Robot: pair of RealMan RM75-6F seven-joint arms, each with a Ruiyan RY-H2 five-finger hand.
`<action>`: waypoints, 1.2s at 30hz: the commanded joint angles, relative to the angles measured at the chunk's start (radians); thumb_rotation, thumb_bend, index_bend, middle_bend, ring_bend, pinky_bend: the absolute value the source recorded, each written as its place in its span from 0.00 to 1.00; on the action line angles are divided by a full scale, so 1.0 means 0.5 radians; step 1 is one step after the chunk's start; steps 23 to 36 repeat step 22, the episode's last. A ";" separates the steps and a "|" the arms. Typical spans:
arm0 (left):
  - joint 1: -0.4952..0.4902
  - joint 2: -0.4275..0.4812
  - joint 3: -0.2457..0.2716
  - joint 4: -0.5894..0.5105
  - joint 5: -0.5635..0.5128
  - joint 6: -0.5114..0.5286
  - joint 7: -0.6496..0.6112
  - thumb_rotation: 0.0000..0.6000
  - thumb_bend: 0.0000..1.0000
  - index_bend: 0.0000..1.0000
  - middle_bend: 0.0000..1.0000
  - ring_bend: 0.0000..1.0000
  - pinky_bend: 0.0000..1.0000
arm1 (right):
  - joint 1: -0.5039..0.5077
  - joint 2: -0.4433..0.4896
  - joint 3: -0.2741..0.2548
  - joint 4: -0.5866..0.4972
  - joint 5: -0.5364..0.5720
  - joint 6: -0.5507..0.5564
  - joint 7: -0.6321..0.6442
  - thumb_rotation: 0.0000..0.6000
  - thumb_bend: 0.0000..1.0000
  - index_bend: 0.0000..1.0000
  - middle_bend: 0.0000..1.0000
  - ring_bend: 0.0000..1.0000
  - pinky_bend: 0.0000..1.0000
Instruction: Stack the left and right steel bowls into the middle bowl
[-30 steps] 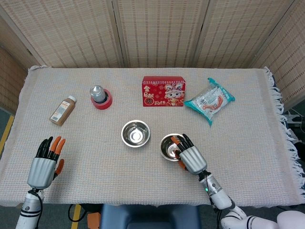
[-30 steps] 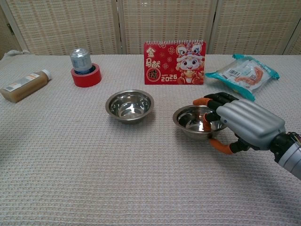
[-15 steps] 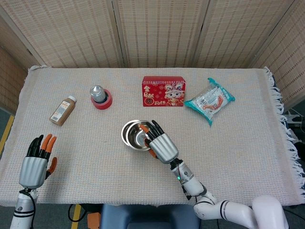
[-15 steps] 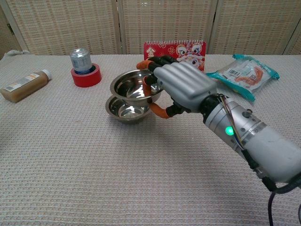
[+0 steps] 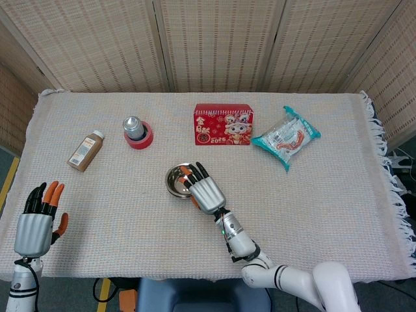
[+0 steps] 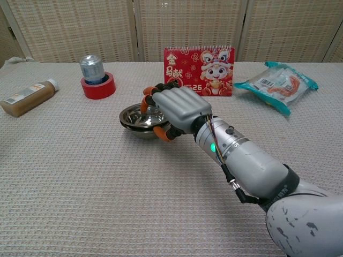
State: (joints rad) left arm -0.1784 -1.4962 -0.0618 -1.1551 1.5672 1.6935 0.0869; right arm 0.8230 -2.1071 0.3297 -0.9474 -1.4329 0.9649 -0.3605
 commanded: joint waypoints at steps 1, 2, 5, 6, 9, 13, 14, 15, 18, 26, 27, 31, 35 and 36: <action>0.007 0.009 0.001 -0.017 0.013 0.008 -0.002 1.00 0.48 0.00 0.03 0.00 0.11 | -0.092 0.235 -0.047 -0.368 0.113 -0.072 -0.093 1.00 0.13 0.00 0.00 0.00 0.00; 0.010 0.014 0.004 -0.026 0.019 0.011 -0.002 1.00 0.48 0.00 0.03 0.00 0.11 | -0.137 0.309 -0.075 -0.476 0.118 -0.046 -0.121 1.00 0.12 0.00 0.00 0.00 0.00; 0.023 0.063 0.040 -0.078 0.044 -0.013 0.006 1.00 0.48 0.00 0.02 0.00 0.11 | -0.340 0.622 -0.198 -0.904 0.110 0.119 -0.231 1.00 0.09 0.00 0.00 0.00 0.00; 0.027 0.092 0.058 -0.108 0.051 -0.033 0.009 1.00 0.48 0.00 0.01 0.00 0.11 | -0.425 0.738 -0.244 -1.036 0.097 0.207 -0.260 1.00 0.09 0.00 0.00 0.00 0.00; 0.035 0.213 0.125 -0.242 0.079 -0.110 0.016 1.00 0.47 0.00 0.01 0.00 0.11 | -0.713 1.081 -0.424 -1.345 0.029 0.535 -0.367 1.00 0.09 0.00 0.00 0.00 0.00; 0.038 0.346 0.177 -0.416 0.100 -0.190 0.045 1.00 0.48 0.00 0.00 0.00 0.11 | -1.119 1.365 -0.664 -1.441 -0.068 1.040 -0.428 1.00 0.09 0.00 0.00 0.00 0.00; 0.039 0.360 0.179 -0.439 0.097 -0.203 0.069 1.00 0.48 0.00 0.00 0.00 0.11 | -1.194 1.396 -0.705 -1.411 -0.097 1.136 -0.398 1.00 0.09 0.00 0.00 0.00 0.00; 0.038 0.370 0.179 -0.461 0.095 -0.216 0.097 1.00 0.47 0.00 0.00 0.00 0.11 | -1.279 1.428 -0.751 -1.362 -0.122 1.233 -0.333 1.00 0.09 0.00 0.00 0.00 0.00; 0.030 0.372 0.172 -0.486 0.090 -0.249 0.148 1.00 0.48 0.00 0.00 0.00 0.11 | -1.407 1.496 -0.802 -1.273 -0.129 1.341 -0.127 1.00 0.09 0.00 0.00 0.00 0.00; 0.018 0.351 0.146 -0.485 0.085 -0.266 0.196 1.00 0.47 0.00 0.00 0.00 0.11 | -1.435 1.605 -0.782 -1.325 -0.101 1.316 0.020 1.00 0.09 0.00 0.00 0.00 0.00; 0.018 0.351 0.146 -0.485 0.085 -0.266 0.196 1.00 0.47 0.00 0.00 0.00 0.11 | -1.435 1.605 -0.782 -1.325 -0.101 1.316 0.020 1.00 0.09 0.00 0.00 0.00 0.00; 0.018 0.351 0.146 -0.485 0.085 -0.266 0.196 1.00 0.47 0.00 0.00 0.00 0.11 | -1.435 1.605 -0.782 -1.325 -0.101 1.316 0.020 1.00 0.09 0.00 0.00 0.00 0.00; 0.018 0.351 0.146 -0.485 0.085 -0.266 0.196 1.00 0.47 0.00 0.00 0.00 0.11 | -1.435 1.605 -0.782 -1.325 -0.101 1.316 0.020 1.00 0.09 0.00 0.00 0.00 0.00; 0.018 0.351 0.146 -0.485 0.085 -0.266 0.196 1.00 0.47 0.00 0.00 0.00 0.11 | -1.435 1.605 -0.782 -1.325 -0.101 1.316 0.020 1.00 0.09 0.00 0.00 0.00 0.00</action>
